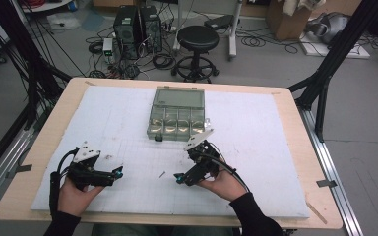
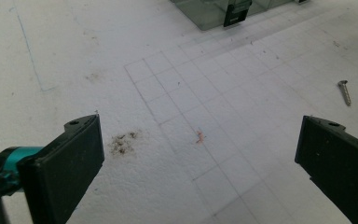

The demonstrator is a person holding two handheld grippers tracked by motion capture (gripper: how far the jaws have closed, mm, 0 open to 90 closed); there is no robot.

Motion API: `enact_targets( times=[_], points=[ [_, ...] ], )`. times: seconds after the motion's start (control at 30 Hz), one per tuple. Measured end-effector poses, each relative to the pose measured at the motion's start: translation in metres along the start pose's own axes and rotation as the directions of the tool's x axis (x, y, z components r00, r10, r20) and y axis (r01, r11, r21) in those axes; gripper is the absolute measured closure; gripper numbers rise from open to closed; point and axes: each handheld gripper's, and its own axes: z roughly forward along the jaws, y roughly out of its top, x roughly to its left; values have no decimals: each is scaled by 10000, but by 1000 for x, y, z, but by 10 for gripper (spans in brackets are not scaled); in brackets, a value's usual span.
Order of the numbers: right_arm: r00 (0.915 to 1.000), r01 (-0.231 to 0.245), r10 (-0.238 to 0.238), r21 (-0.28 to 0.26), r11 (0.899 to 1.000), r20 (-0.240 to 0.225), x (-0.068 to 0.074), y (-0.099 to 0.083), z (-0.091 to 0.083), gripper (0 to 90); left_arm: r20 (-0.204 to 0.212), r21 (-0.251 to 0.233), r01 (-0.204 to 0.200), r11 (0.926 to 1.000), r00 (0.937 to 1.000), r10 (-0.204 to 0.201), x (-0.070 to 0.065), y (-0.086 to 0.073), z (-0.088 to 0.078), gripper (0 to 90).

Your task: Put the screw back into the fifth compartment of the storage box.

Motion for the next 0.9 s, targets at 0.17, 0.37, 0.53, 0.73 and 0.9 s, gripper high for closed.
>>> enact_targets(
  times=[0.17, 0.37, 0.53, 0.73, 0.9],
  points=[
    [10000, -8, 8, 34, 10000, -57, 0, 0, 0, 3, 13, 19, -43, 10000, 10000, 43, 0, 1, 1, 17],
    [9999, -94, 93, -48, 9999, -114, -2, 0, 1, 3, -15, -10, 2, 10000, 10000, -2, 0, 0, 1, 17],
    [9998, -92, 92, 28, 10000, -153, -1, 2, 3, 3, -7, -1, -36, 10000, 10000, 36, 0, 1, 1, 17],
    [9998, -53, 53, 3, 10000, -196, -1, 4, 5, 3, 23, -21, -4, 10000, 10000, 4, 0, 0, 1, 17],
    [9997, 84, -84, -2, 10000, -225, 0, 9, 7, 3, 38, -30, -33, 10000, 10000, 34, -1, 0, 0, 17]
  ],
)
